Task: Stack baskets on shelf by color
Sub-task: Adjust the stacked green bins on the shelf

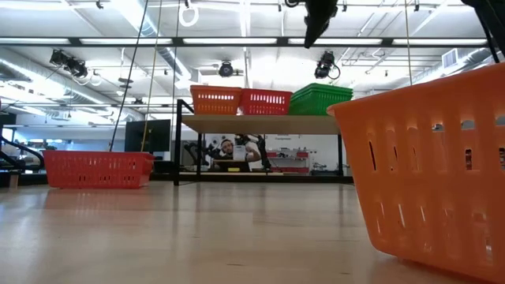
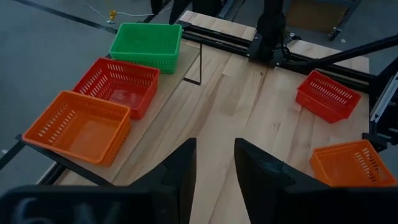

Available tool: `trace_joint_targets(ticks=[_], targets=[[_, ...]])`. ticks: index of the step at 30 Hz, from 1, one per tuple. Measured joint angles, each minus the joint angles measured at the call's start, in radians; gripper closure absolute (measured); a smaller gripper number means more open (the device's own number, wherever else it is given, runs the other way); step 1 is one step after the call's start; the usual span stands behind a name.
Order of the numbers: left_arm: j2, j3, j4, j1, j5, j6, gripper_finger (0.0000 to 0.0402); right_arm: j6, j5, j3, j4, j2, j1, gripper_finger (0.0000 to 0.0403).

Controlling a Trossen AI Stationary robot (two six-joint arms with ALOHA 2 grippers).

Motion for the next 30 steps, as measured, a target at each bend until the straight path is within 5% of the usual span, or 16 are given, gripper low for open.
trace_joint_targets(ticks=[15,30], targets=[[0.000,0.000,0.000,0.000,-0.060,-0.080,0.0285,-0.017,-0.078,-0.199,-0.002,-0.002,0.035,0.0231],[0.000,0.000,0.000,0.000,-0.083,-0.065,0.0285,-0.095,0.053,-0.388,-0.001,-0.066,-0.042,0.0231]])
